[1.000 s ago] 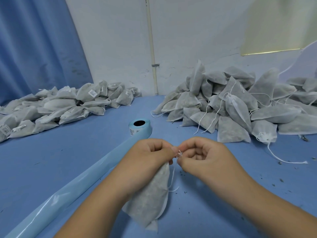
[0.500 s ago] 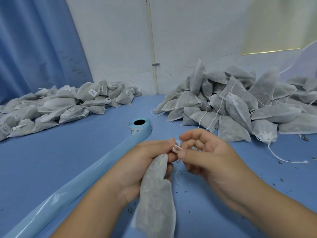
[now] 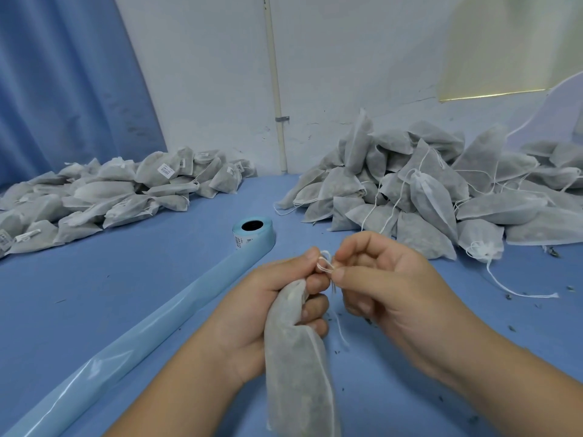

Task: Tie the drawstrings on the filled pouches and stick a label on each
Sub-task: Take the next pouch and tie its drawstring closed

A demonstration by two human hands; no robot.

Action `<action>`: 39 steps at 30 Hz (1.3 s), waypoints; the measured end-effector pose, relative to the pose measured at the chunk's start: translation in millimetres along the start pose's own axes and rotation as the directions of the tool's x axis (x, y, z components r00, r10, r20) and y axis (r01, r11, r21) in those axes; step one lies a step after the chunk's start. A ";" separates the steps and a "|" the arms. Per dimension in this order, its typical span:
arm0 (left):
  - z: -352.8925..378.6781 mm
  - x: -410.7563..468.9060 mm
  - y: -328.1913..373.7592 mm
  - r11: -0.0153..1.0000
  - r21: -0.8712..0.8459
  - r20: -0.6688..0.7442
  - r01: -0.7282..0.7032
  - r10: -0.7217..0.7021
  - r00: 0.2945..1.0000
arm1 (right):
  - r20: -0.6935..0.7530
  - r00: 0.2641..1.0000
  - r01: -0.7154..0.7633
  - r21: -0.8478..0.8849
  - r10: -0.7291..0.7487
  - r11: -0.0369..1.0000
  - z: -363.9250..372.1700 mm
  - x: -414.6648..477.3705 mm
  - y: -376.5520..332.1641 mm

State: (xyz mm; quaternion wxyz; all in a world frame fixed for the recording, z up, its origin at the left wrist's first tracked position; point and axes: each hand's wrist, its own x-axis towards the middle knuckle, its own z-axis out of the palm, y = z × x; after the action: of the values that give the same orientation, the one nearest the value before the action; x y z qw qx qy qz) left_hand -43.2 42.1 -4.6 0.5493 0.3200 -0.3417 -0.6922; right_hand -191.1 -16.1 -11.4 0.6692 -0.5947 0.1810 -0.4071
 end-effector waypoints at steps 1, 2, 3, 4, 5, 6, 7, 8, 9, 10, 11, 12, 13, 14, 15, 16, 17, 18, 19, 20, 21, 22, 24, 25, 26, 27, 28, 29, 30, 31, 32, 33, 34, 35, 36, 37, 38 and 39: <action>0.5 -0.1 -0.3 0.998 0.057 -0.032 -0.041 0.043 0.999 | -0.012 0.999 0.032 -0.076 -0.033 0.997 1.0 -1.6 -1.0; 1.0 -0.3 -0.4 0.991 0.111 -0.058 -0.077 0.084 0.995 | -0.022 0.998 0.062 -0.137 -0.066 0.989 1.7 -3.3 -1.7; 1.4 -0.6 -0.2 0.981 0.162 -0.080 -0.108 0.122 0.989 | -0.031 0.995 0.088 -0.181 -0.095 0.980 2.3 -4.9 -2.5; 1.4 -1.0 0.1 0.969 0.210 -0.101 -0.133 0.156 0.983 | -0.041 0.992 0.109 -0.213 -0.120 0.971 2.8 -6.7 -3.2; 1.5 -1.3 0.2 0.956 0.251 -0.124 -0.152 0.188 0.974 | -0.053 0.989 0.125 -0.237 -0.141 0.963 3.2 -8.2 -3.6; 1.4 -1.5 0.2 0.943 0.287 -0.149 -0.168 0.217 0.965 | -0.064 0.985 0.141 -0.258 -0.163 0.956 3.6 -9.5 -3.8; 1.5 -1.6 -0.3 0.930 0.319 -0.171 -0.183 0.247 0.954 | -0.073 0.980 0.159 -0.273 -0.185 0.949 4.3 -10.6 -4.0; 1.4 -1.5 -1.1 0.913 0.356 -0.188 -0.199 0.279 0.942 | -0.078 0.976 0.175 -0.289 -0.205 0.941 5.3 -11.1 -4.2; 1.6 -1.5 -2.2 0.892 0.399 -0.194 -0.214 0.311 0.930 | -0.087 0.971 0.188 -0.307 -0.224 0.933 6.3 -11.2 -4.0; 2.0 -1.2 -3.6 0.868 0.443 -0.190 -0.226 0.337 0.922 | -0.096 0.965 0.200 -0.334 -0.244 0.921 7.0 -10.8 -3.2; 2.5 -1.3 -4.8 0.846 0.478 -0.176 -0.237 0.356 0.918 | -0.103 0.962 0.204 -0.353 -0.254 0.913 7.4 -10.7 -2.4; 3.2 -1.4 -5.9 0.829 0.502 -0.155 -0.247 0.367 0.917 | -0.106 0.962 0.199 -0.363 -0.253 0.910 7.4 -10.1 -1.4; 3.8 -1.7 -6.5 0.817 0.516 -0.132 -0.256 0.371 0.919 | -0.108 0.964 0.188 -0.367 -0.242 0.911 7.2 -9.4 -0.9; 3.8 -1.8 -6.5 0.810 0.525 -0.115 -0.261 0.372 0.921 | -0.104 0.968 0.175 -0.376 -0.229 0.910 6.3 -8.8 -0.5; 3.8 -1.9 -6.1 0.806 0.531 -0.106 -0.263 0.371 0.922 | -0.102 0.972 0.159 -0.386 -0.214 0.908 5.1 -8.0 -0.5; 3.2 -1.9 -5.5 0.800 0.539 -0.105 -0.262 0.372 0.922 | -0.100 0.975 0.143 -0.400 -0.198 0.906 3.8 -6.7 -0.6; 2.1 -1.7 -4.9 0.792 0.554 -0.113 -0.256 0.376 0.920 | -0.098 0.979 0.126 -0.410 -0.181 0.904 2.8 -5.7 -1.3; 0.7 -1.4 -4.2 0.781 0.574 -0.126 -0.247 0.383 0.915 | -0.091 0.983 0.111 -0.410 -0.162 0.905 2.1 -4.8 -2.0; -0.6 -1.2 -3.7 0.767 0.597 -0.141 -0.235 0.389 0.910 | -0.086 0.987 0.094 -0.399 -0.139 0.912 1.5 -3.9 -2.7; -1.9 -0.9 -3.2 0.753 0.619 -0.153 -0.224 0.395 0.906 | -0.082 0.990 0.078 -0.389 -0.119 0.918 0.7 -3.1 -3.1; -3.0 -0.6 -2.9 0.742 0.635 -0.162 -0.216 0.401 0.902 | -0.079 0.991 0.066 -0.390 -0.104 0.918 -0.2 -2.6 -3.3; -3.6 -0.1 -2.8 0.738 0.642 -0.168 -0.209 0.402 0.900 | -0.075 0.993 0.055 -0.396 -0.092 0.917 -1.3 -2.2 -3.2; -4.2 0.3 -2.9 0.779 0.593 -0.179 -0.203 0.373 0.910 | -0.049 0.998 0.022 -0.358 -0.042 0.933 -2.8 -2.3 -4.1; -3.9 0.0 -3.0 0.828 0.525 -0.174 -0.200 0.334 0.927 | -0.022 1.000 0.000 -0.309 -0.008 0.951 -2.8 -2.8 -4.9; -3.2 -0.2 -3.0 0.882 0.431 -0.152 -0.188 0.277 0.949 | 0.009 1.000 -0.019 -0.254 0.023 0.967 -3.0 -2.6 -5.3; -2.1 -0.4 -2.7 0.931 0.327 -0.119 -0.162 0.210 0.970 | 0.035 0.998 -0.036 -0.211 0.044 0.977 -3.3 -2.4 -5.5; -1.2 -0.4 -2.4 0.965 0.233 -0.082 -0.121 0.143 0.986 | 0.052 0.997 -0.046 -0.178 0.056 0.983 -3.6 -1.7 -5.3; -0.6 -0.2 -2.5 0.985 0.158 -0.047 -0.076 0.084 0.995 | 0.066 0.996 -0.053 -0.145 0.063 0.988 -3.9 -1.2 -5.0; -0.6 -0.1 -2.5 0.994 0.107 -0.016 -0.037 0.039 0.999 | 0.083 0.994 -0.058 -0.097 0.066 0.994 -4.5 -0.4 -4.3; -0.7 0.1 -2.5 0.997 0.076 0.009 -0.011 0.010 1.000 | 0.100 0.993 -0.064 -0.042 0.068 0.997 -4.8 0.1 -3.9; -0.5 0.2 -2.5 0.998 0.059 0.028 0.002 -0.004 1.000 | 0.114 0.991 -0.070 0.003 0.070 0.998 -5.0 0.2 -4.0; -0.1 0.2 -2.7 0.999 0.048 0.037 0.005 -0.006 0.999 | 0.123 0.990 -0.073 0.021 0.070 0.997 -4.9 0.0 -4.7; 0.5 0.3 -3.0 0.999 0.039 0.034 0.001 -0.002 0.999 | 0.120 0.991 -0.067 0.000 0.066 0.998 -4.7 -0.2 -5.2; 1.2 0.5 -3.8 1.000 0.027 0.024 -0.005 0.004 1.000 | 0.106 0.993 -0.048 -0.051 0.054 0.998 -4.7 -0.5 -5.7; 2.1 0.9 -5.0 1.000 0.009 0.015 -0.009 0.009 1.000 | 0.088 0.996 -0.022 -0.109 0.032 0.994 -4.6 -0.4 -6.3; 2.8 1.4 -6.6 1.000 -0.016 0.011 -0.012 0.012 1.000 | 0.070 0.997 0.004 -0.150 0.007 0.989 -4.4 -0.4 -6.7; 3.7 2.0 -8.8 0.999 -0.047 0.013 -0.013 0.014 1.000 | 0.057 0.998 0.025 -0.168 -0.015 0.986 -4.1 -0.2 -7.1; 4.6 2.5 -11.0 0.997 -0.082 0.019 -0.010 0.011 1.000 | 0.049 0.998 0.038 -0.173 -0.030 0.984 -3.8 -0.4 -7.6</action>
State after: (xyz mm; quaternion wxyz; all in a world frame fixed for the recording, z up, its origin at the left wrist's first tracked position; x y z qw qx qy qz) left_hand -53.4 42.0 -11.3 0.5621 0.2886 -0.3203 -0.7058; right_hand -196.6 -18.0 -5.2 0.6117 -0.6630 0.1899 -0.3874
